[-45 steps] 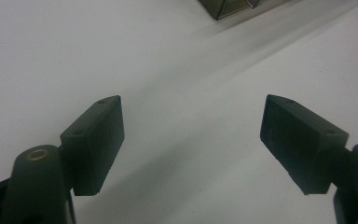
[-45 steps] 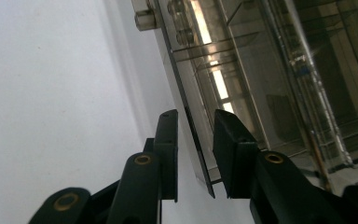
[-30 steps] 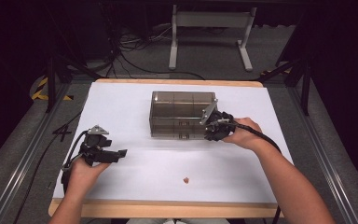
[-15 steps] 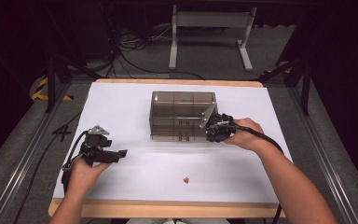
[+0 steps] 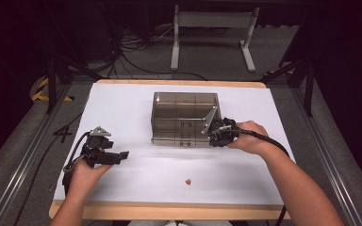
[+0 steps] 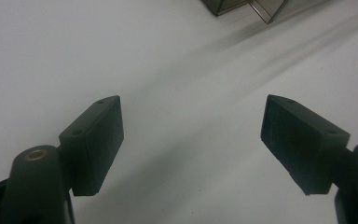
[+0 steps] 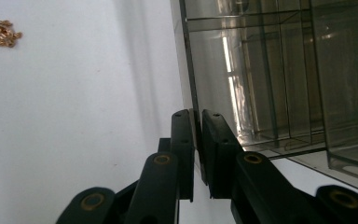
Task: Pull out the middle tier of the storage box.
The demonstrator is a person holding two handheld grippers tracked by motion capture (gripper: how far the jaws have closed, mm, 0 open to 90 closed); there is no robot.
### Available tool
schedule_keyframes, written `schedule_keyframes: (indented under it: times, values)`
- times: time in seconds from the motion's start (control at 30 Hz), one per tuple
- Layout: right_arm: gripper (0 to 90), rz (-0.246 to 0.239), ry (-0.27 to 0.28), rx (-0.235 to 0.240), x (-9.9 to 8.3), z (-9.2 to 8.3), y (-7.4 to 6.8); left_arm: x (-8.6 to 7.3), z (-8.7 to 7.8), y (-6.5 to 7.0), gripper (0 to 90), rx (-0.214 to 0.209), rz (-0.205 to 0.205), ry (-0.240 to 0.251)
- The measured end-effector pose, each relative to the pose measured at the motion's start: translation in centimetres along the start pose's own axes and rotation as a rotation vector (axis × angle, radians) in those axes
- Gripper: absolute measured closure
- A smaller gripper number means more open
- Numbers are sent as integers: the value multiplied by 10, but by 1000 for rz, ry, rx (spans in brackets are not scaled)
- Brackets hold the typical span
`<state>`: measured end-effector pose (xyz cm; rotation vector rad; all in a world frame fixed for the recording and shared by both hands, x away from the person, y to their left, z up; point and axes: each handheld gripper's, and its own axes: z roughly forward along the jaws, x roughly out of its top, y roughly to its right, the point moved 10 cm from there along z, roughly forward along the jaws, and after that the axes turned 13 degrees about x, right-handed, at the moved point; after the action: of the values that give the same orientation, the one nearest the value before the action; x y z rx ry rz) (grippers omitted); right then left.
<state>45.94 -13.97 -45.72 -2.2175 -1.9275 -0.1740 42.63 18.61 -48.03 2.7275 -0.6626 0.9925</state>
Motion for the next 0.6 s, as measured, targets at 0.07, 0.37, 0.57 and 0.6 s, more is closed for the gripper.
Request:
schedule_keyframes:
  times: [0.07, 0.37, 0.57, 0.6]
  values:
    - [840, 1, -8, 5, 0, 0, -3, 0, 0, 0, 217, 0, 2, 0]
    - [848, -12, -22, 27, -1, 0, -10, 0, 0, 0, 217, -2, 2, -1]
    - [848, -19, -38, 41, -4, 0, -14, 0, -1, 0, 217, -2, 2, -2]
    - [848, -17, -37, 43, -4, 0, -15, 0, -1, 0, 217, 0, 2, -1]
